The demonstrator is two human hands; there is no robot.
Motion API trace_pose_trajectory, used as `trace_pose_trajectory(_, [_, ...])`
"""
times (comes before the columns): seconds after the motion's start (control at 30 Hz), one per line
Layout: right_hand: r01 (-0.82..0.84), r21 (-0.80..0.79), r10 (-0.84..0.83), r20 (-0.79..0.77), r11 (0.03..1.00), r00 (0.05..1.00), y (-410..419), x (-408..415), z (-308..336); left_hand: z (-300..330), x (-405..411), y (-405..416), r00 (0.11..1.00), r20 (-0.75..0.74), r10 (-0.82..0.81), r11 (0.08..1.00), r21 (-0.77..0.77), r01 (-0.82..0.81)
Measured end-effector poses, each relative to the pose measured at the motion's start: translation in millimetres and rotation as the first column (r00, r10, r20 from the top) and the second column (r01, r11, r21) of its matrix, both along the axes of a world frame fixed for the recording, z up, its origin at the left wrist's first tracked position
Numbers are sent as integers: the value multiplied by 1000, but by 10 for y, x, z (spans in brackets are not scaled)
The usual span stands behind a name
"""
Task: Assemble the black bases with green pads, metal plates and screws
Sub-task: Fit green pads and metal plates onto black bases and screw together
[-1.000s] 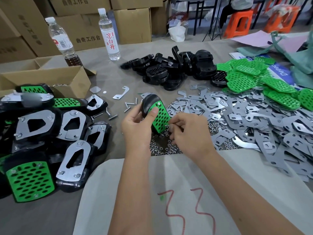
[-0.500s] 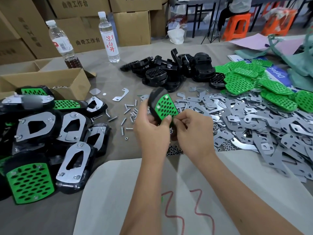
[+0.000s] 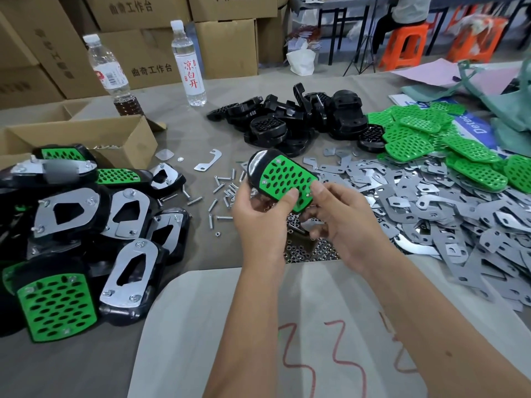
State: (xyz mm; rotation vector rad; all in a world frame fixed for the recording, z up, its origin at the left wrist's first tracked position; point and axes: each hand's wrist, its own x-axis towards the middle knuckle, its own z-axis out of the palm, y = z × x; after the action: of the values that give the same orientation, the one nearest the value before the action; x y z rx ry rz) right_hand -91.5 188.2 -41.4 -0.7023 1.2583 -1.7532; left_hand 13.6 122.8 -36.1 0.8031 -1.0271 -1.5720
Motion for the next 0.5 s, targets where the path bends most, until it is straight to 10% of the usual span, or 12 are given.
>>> trace_pose_trajectory(0.23, [224, 38, -197, -347, 974, 917, -17, 16, -33, -54, -2, -29, 993, 115, 24, 1000, -8, -23])
trace_pose_trajectory(0.5, [196, -11, -192, -261, 981, 946, -28, 81, 22, -82, 8, -83, 982, 179, 66, 998, -17, -64])
